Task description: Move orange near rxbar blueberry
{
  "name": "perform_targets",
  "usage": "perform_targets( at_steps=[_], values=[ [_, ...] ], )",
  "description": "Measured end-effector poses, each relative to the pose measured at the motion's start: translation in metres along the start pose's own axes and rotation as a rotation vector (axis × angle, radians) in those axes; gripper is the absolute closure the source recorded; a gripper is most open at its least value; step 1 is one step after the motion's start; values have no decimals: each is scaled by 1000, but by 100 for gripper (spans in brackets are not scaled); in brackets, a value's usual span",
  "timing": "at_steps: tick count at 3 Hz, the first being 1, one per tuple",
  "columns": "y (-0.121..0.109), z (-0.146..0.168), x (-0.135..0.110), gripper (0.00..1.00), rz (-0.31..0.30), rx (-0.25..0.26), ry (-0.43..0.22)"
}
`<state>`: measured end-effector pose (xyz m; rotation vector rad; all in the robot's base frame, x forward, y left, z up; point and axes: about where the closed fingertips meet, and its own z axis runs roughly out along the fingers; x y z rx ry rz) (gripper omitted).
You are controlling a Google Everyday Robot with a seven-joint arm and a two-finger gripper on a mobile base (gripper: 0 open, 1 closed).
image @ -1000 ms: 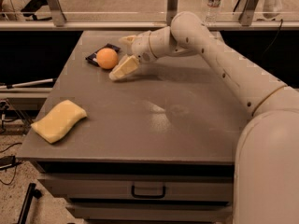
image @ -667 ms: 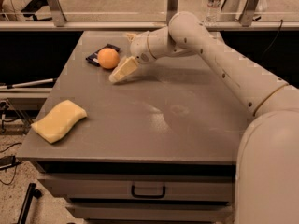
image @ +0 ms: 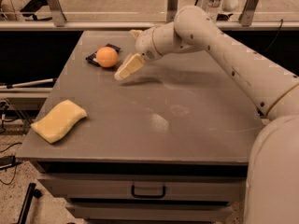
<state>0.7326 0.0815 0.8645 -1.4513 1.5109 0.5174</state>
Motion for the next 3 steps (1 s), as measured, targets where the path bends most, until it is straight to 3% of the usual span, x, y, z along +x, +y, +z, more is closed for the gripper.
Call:
perform_targets(
  at_steps=[1,2,3],
  values=[
    [-9,-31,13,0,77,7,-2],
    [-14,-54,25,0,158,-31,-16],
    [-14,-54,25,0,158,-31,-16]
  ],
)
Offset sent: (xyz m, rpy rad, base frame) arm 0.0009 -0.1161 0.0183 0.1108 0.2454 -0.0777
